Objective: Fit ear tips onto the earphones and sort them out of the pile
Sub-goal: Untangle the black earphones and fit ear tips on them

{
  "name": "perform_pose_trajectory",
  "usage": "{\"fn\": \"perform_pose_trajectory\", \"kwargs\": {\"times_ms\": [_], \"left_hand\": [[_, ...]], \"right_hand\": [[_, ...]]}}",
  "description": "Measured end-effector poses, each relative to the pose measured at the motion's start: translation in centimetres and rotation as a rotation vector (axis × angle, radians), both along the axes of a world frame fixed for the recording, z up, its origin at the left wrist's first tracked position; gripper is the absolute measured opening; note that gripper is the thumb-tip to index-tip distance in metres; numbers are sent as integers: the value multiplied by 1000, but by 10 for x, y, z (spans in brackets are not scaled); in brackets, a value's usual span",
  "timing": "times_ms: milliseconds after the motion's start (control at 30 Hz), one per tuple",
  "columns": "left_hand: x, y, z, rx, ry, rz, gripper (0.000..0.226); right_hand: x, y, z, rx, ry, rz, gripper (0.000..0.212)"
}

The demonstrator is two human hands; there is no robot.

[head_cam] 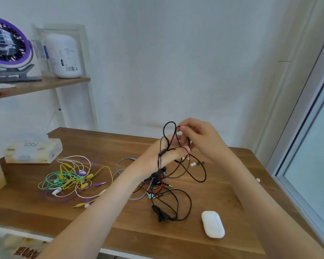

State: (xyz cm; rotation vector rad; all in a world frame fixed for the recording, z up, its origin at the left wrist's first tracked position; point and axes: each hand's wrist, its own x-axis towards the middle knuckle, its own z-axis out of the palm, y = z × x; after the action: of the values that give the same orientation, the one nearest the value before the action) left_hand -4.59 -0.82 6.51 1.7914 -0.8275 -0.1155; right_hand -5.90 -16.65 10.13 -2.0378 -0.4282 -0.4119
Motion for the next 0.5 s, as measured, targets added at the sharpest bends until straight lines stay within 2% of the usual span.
{"fn": "perform_pose_trajectory", "kwargs": {"times_ms": [67, 167, 200, 267, 367, 433, 500], "left_hand": [[2, -7, -2, -13, -19, 34, 42], [5, -10, -1, -133, -13, 144, 22], [5, -10, 1, -165, -18, 168, 28], [4, -8, 7, -285, 23, 220, 36], [6, -6, 13, -432, 210, 319, 33], [7, -4, 16, -551, 300, 248, 32], [7, 0, 21, -675, 400, 175, 30]], "right_hand": [[-3, 1, 5, 53, 9, 44, 17], [-6, -1, 5, 215, 19, 104, 13], [-6, -3, 2, 245, 17, 108, 15], [-3, -11, -9, 187, 40, 92, 36], [0, -22, -28, 40, 283, 213, 74], [0, -21, -36, -58, 421, 323, 80], [-1, -15, -42, -91, 464, 380, 68]]}}
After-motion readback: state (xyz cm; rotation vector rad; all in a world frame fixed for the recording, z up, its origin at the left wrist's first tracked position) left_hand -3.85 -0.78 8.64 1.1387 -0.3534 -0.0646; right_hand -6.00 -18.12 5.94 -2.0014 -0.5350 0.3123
